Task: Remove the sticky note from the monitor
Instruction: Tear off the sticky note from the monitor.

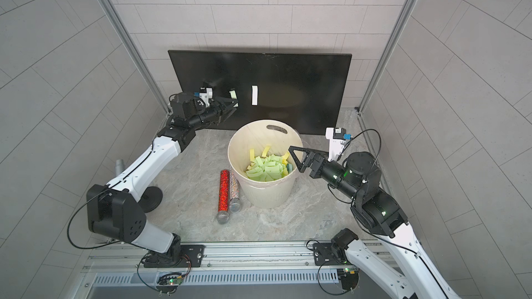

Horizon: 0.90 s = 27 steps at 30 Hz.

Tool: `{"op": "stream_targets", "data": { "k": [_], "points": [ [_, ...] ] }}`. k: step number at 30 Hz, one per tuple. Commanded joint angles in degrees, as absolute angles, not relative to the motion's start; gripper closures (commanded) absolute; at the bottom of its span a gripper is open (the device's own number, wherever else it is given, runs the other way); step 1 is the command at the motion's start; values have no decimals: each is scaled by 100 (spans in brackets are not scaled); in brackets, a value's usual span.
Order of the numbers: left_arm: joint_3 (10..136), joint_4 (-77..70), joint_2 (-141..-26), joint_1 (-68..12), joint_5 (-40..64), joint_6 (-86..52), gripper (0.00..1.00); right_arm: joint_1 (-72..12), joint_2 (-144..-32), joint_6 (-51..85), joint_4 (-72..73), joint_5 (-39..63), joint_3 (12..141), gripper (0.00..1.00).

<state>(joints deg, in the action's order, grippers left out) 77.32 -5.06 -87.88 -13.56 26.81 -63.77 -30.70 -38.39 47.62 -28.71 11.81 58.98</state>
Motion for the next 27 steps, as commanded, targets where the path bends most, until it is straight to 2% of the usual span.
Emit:
{"op": "stream_targets", "data": {
  "k": [1,13,27],
  "points": [
    [7564,-422,-8698,-1354,2469,-6445,57,-3032,-3753,4781,-2786,1229,5862,0],
    [7501,-456,-8601,-1345,2291,-6494,72,-3015,-3727,4762,-2825,1248,5905,0],
    [7572,-770,-8668,-1341,2294,-6695,66,-3006,-3768,4755,-2846,1265,5991,0]
  ]
}}
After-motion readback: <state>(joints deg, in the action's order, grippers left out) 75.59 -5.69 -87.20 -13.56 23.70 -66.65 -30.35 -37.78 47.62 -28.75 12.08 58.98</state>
